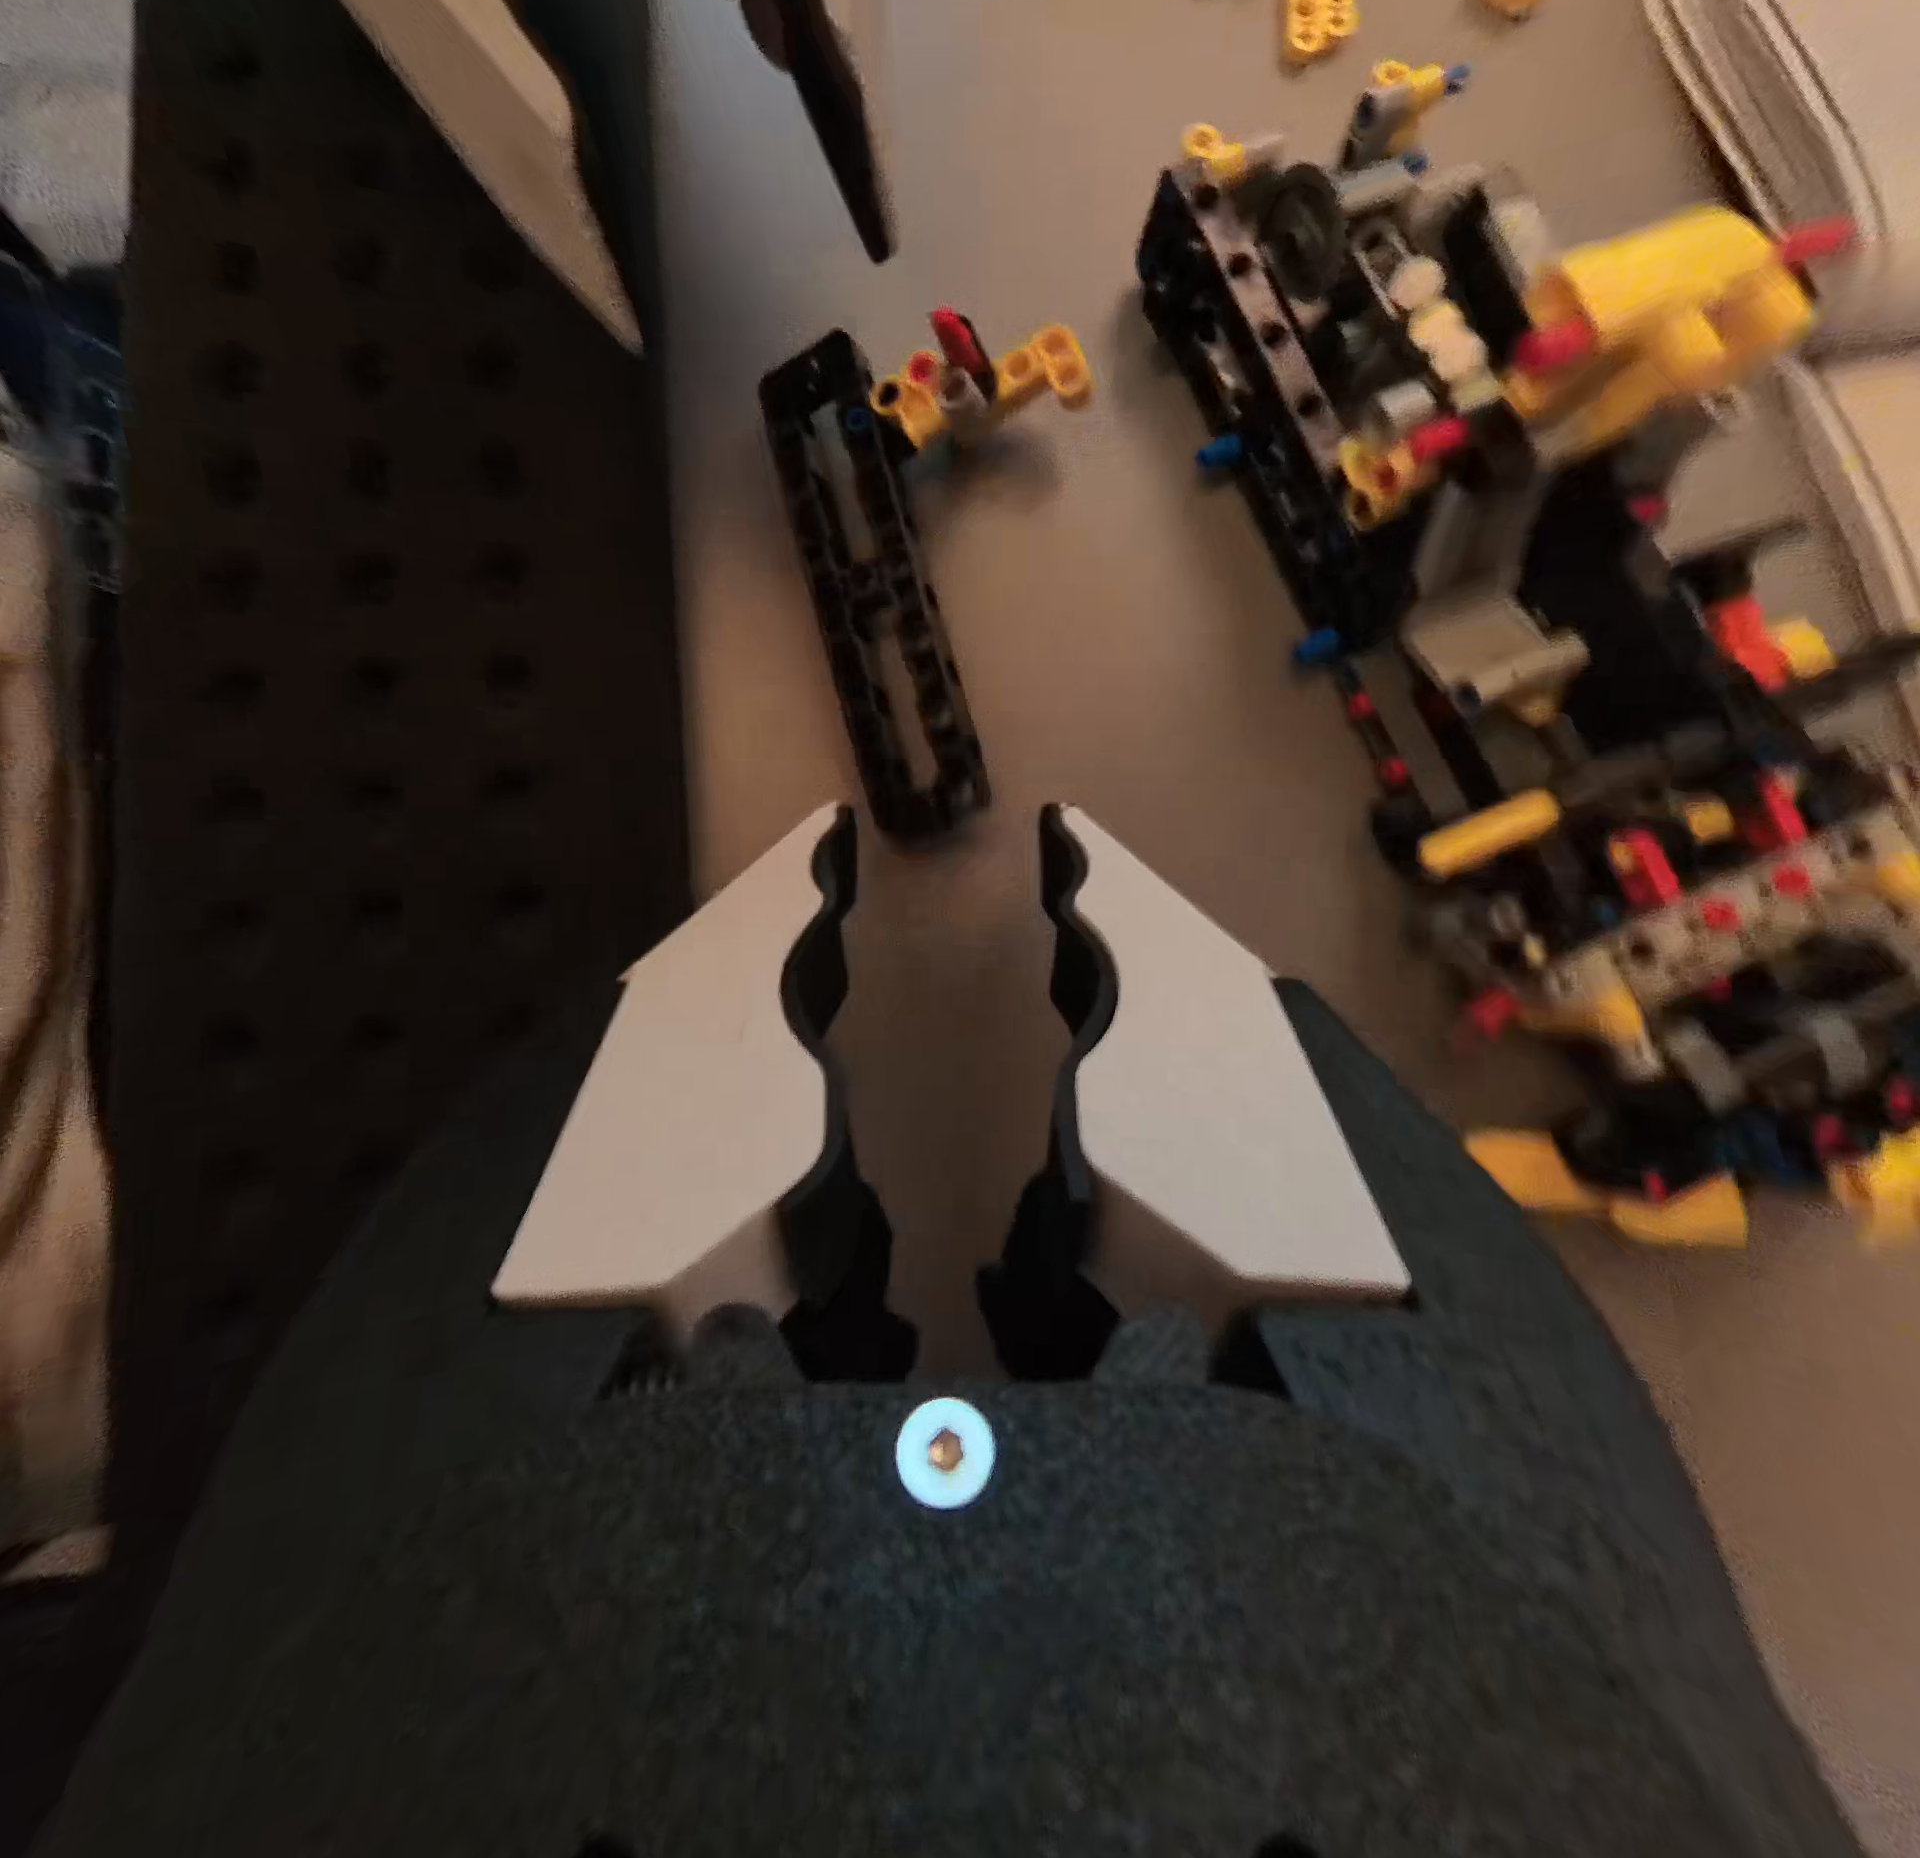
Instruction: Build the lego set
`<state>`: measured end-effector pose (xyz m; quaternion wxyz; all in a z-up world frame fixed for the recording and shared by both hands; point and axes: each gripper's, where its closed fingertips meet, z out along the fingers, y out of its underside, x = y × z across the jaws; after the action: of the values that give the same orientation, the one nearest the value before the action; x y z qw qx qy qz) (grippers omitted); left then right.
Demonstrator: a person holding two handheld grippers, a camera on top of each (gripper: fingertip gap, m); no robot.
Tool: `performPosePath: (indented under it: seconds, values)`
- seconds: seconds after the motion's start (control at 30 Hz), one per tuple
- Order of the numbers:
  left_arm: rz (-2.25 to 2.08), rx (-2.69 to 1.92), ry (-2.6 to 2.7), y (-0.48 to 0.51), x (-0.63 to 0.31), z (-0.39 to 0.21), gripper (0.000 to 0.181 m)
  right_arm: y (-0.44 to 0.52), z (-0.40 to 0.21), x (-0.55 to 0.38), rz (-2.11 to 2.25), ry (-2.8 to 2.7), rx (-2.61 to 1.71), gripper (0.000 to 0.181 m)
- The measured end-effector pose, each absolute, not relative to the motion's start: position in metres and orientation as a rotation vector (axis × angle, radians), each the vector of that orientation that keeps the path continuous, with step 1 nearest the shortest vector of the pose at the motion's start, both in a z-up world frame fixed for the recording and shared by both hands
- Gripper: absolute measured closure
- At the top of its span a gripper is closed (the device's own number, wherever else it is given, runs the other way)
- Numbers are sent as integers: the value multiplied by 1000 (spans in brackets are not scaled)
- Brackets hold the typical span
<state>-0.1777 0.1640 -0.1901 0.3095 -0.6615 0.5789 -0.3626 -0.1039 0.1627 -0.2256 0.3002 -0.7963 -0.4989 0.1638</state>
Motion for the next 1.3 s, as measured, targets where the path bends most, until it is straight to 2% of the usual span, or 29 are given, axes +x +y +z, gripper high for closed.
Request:
performPosePath:
  seconds: [0.13, 0.27, 0.47, 0.57, 0.83, 0.93, 1.03, 1.13, 1.3]
  values:
    - [-1169, -1548, 1630, 140, -141, -172, 142, 147, -214, -39, 361, -1025, -2227, 145]
    - [-1092, -1497, 1779, 126, -93, -175, 142, 131, -204, 21, 341, -567, -2234, 158]
    - [-786, -1564, 1935, 150, -37, -210, 143, 109, -166, 13, 926, -162, -1965, 159]
    - [-736, -1572, 1981, 154, -22, -222, 143, 106, -159, 10, 1040, -148, -1901, 163]
    - [-739, -1614, 2018, 155, -9, -240, 170, 108, -160, 22, 1129, -118, -1868, 163]
    - [-722, -1570, 2023, 151, -8, -240, 174, 116, -165, 28, 1107, -16, -1906, 162]
    - [-651, -1435, 1924, 156, -3, -221, 175, 126, -168, 33, 1034, 151, -1932, 168]
    - [-665, -1359, 1756, 157, 1, -186, 175, 134, -160, 15, 1076, 261, -1870, 158]
    - [-738, -1328, 1571, 145, -3, -153, 175, 148, -144, -3, 1082, 341, -1723, 162]
